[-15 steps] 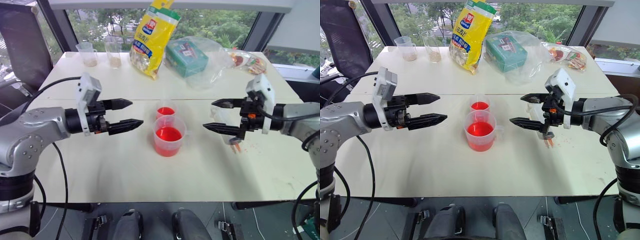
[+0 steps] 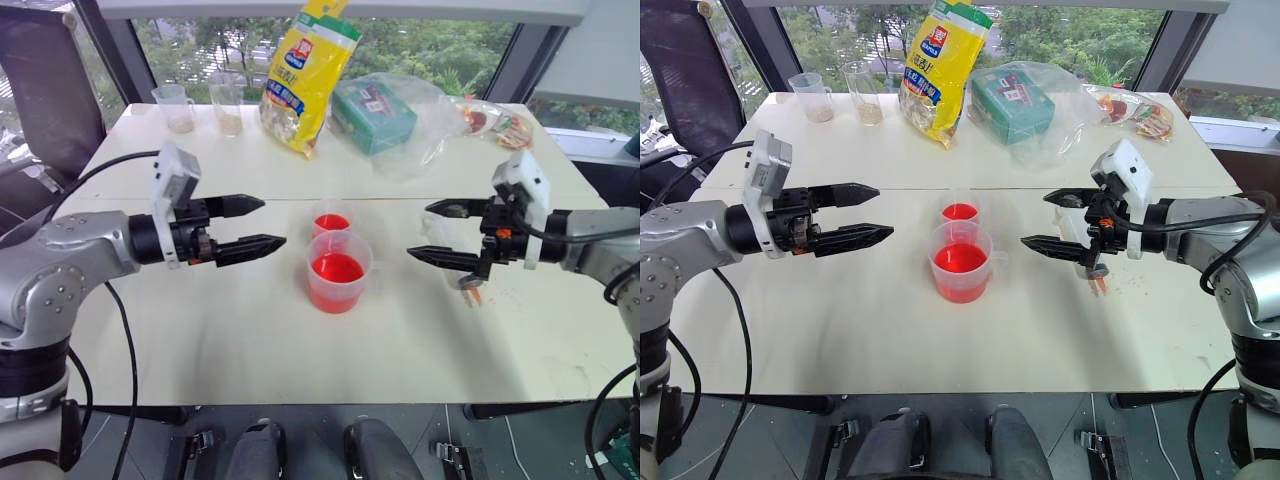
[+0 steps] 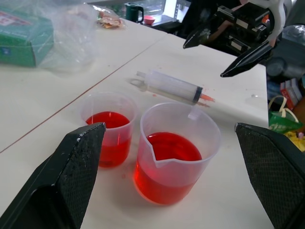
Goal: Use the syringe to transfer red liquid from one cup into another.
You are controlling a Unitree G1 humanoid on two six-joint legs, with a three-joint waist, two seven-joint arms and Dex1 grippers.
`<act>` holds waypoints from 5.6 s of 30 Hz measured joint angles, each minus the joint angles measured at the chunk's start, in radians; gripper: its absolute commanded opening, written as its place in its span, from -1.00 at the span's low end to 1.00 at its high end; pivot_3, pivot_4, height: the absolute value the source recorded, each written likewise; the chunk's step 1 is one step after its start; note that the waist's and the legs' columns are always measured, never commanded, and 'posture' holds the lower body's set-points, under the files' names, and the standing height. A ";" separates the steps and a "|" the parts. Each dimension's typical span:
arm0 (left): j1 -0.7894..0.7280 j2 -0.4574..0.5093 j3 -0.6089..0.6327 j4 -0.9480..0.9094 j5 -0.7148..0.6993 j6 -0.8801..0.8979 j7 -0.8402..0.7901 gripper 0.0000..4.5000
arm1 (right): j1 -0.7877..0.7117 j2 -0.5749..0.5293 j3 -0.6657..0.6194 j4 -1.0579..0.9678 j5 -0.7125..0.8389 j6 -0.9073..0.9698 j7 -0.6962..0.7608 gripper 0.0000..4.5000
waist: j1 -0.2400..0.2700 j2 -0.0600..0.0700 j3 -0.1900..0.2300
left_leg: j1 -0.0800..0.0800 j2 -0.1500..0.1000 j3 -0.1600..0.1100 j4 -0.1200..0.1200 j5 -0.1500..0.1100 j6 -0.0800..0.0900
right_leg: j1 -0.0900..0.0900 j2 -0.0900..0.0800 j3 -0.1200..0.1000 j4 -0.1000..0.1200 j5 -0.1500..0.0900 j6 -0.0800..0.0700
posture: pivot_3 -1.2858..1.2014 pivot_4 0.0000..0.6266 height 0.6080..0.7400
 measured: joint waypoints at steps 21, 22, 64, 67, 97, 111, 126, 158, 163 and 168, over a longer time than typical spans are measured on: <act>-0.038 -0.067 -0.076 0.009 0.037 -0.049 0.001 1.00 | -0.300 -0.050 0.283 0.346 -0.192 0.288 -0.150 0.98 | -0.004 0.000 0.000 | 0.000 0.000 0.001 0.000 0.000 0.000 | 0.000 0.000 0.001 0.000 0.000 0.000 | 0.03 -0.52 1.00; -0.040 -0.074 -0.084 0.013 0.045 -0.061 -0.001 1.00 | -0.327 -0.036 0.318 0.397 -0.223 0.295 -0.159 0.98 | -0.003 0.000 0.000 | 0.000 0.000 0.001 0.000 0.000 0.000 | -0.001 0.000 0.001 0.000 0.000 0.000 | 0.03 -0.52 1.00; -0.117 -0.101 -0.110 0.170 0.131 -0.176 -0.051 1.00 | -0.560 0.441 -0.111 0.422 -0.165 0.268 -0.113 -0.38 | -0.002 0.002 0.001 | -0.002 0.000 0.001 -0.002 0.000 0.000 | -0.004 0.000 0.000 0.000 0.000 0.000 | 0.03 -0.52 1.00; -0.178 -0.104 -0.116 0.235 0.153 -0.190 -0.078 1.00 | -0.490 0.609 -0.225 0.241 0.021 0.282 -0.160 -0.38 | -0.002 0.002 0.001 | -0.002 0.000 0.001 -0.001 0.000 0.000 | -0.004 -0.001 0.000 0.001 0.000 0.000 | 0.03 -0.52 1.00; -0.395 -0.179 -0.237 0.474 0.314 -0.244 -0.253 1.00 | 0.081 0.757 0.192 0.244 -0.237 -0.670 -0.133 -0.38 | -0.004 0.002 0.001 | 0.000 0.000 0.001 0.000 0.001 -0.002 | -0.004 0.001 0.000 0.004 0.000 0.000 | 0.03 -0.52 1.00; -0.439 -0.313 -0.270 0.558 0.373 -0.293 -0.280 0.60 | 0.090 0.711 0.211 0.213 -0.225 -0.642 -0.125 -0.38 | -0.003 0.002 0.001 | -0.001 0.000 0.001 0.001 0.001 -0.002 | -0.003 0.001 0.000 0.004 0.000 0.000 | 0.03 -0.52 1.00; -0.419 -0.349 -0.269 0.520 0.358 -0.268 -0.294 -0.99 | 0.088 0.659 0.198 0.183 -0.157 -0.535 -0.140 -0.38 | -0.003 0.002 0.001 | -0.001 0.000 0.001 0.001 0.001 -0.002 | -0.003 0.001 0.000 0.004 0.000 0.000 | 0.03 -0.52 1.00; -0.470 -0.317 -0.269 0.564 0.362 -0.311 -0.296 -0.99 | 0.071 0.607 0.206 0.195 -0.135 -0.490 -0.129 -0.38 | 0.002 0.002 0.001 | -0.001 0.000 0.001 0.001 0.001 -0.002 | -0.003 0.001 0.000 0.004 0.000 0.000 | 0.03 -0.52 1.00; -0.470 -0.315 -0.269 0.552 0.358 -0.308 -0.296 -0.86 | 0.070 0.599 0.206 0.192 -0.124 -0.484 -0.127 -0.38 | 0.003 0.002 0.001 | -0.001 0.000 0.001 0.001 0.001 -0.002 | -0.002 0.001 0.000 0.004 0.000 0.000 | 0.03 -0.52 1.00; -0.449 -0.288 -0.243 0.533 0.357 -0.297 -0.262 0.04 | 0.050 0.591 0.209 0.178 -0.093 -0.440 -0.118 -0.38 | 0.000 0.002 0.001 | -0.001 0.000 0.001 0.001 0.001 -0.002 | -0.003 0.001 0.000 0.004 0.000 0.000 | 0.03 -0.52 1.00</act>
